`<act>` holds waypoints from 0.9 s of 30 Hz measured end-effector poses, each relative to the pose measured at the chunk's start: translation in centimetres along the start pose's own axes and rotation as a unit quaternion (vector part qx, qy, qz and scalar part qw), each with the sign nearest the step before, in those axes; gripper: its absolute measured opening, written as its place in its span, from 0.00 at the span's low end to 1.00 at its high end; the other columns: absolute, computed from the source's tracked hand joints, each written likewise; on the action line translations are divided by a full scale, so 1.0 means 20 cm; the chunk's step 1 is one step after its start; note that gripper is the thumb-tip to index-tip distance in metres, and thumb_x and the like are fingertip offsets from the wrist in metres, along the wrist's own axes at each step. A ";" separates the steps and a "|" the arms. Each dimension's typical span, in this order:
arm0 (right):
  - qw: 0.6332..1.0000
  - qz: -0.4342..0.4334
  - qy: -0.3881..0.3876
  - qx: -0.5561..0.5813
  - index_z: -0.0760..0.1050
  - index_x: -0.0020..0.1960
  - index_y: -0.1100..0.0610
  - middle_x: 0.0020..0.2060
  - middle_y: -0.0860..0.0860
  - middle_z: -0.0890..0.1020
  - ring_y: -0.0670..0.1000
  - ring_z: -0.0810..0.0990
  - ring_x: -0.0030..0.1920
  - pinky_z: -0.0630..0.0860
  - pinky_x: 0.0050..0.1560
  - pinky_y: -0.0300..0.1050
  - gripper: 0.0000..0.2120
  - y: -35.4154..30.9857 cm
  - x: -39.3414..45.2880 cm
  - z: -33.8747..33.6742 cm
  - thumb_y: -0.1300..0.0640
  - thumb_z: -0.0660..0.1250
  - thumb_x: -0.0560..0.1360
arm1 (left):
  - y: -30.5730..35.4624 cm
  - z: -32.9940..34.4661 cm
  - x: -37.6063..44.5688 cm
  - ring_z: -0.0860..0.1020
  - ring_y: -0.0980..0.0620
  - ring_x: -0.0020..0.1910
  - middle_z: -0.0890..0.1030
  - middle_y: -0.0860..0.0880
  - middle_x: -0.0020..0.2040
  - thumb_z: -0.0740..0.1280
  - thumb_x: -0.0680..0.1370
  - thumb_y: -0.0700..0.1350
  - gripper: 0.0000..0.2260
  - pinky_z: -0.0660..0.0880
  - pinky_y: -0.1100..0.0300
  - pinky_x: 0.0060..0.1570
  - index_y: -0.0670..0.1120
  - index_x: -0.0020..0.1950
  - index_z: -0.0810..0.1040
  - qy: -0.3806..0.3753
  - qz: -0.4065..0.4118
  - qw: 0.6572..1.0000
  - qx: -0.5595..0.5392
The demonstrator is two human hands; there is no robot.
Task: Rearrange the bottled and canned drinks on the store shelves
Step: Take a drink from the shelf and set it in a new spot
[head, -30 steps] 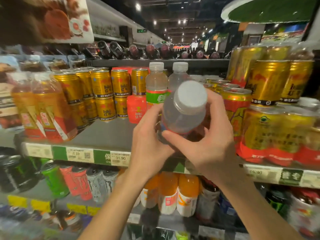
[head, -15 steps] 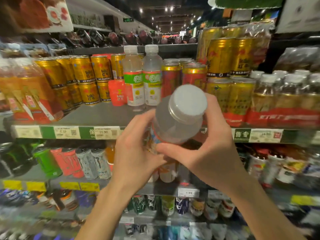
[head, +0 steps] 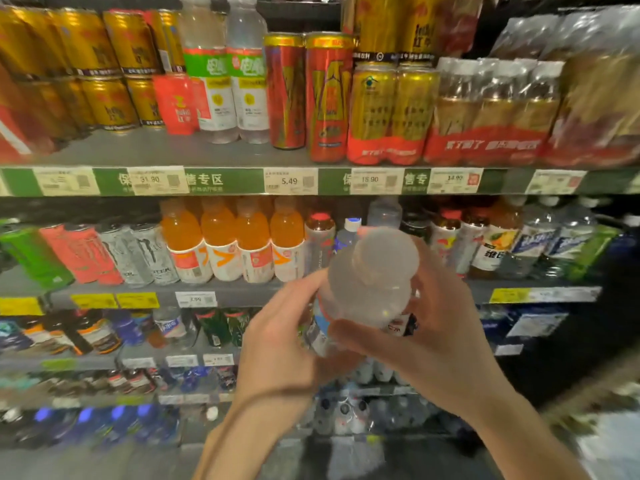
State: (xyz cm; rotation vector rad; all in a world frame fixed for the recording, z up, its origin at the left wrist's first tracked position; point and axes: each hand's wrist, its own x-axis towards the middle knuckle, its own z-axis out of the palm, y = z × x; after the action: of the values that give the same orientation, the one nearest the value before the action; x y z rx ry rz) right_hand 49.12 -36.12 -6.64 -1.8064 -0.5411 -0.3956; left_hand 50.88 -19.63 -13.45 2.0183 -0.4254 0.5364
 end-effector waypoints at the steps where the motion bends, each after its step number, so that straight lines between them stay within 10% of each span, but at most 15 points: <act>1: 1.000 0.008 0.001 -0.003 0.72 0.61 0.36 0.53 0.36 0.81 0.41 0.81 0.54 0.76 0.46 0.29 0.31 0.01 -0.03 -0.02 0.50 0.82 0.63 | 0.01 0.03 -0.02 0.76 0.70 0.58 0.78 0.70 0.58 0.80 0.56 0.45 0.42 0.74 0.71 0.52 0.76 0.62 0.71 -0.007 -0.004 1.000 0.006; 27: 0.995 0.056 -0.083 0.028 0.73 0.64 0.33 0.57 0.38 0.83 0.45 0.82 0.59 0.79 0.50 0.34 0.34 0.75 -0.05 -0.66 0.48 0.81 0.62 | 0.02 0.93 0.00 0.81 0.58 0.56 0.83 0.59 0.54 0.83 0.64 0.47 0.30 0.78 0.63 0.52 0.57 0.64 0.78 -0.027 -0.156 0.987 -0.024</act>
State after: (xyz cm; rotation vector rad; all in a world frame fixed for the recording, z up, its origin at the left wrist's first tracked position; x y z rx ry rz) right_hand 56.61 -52.54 -15.40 -1.8154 -0.5579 -0.1525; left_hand 54.24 -36.15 -21.23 2.0069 -0.1465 0.2767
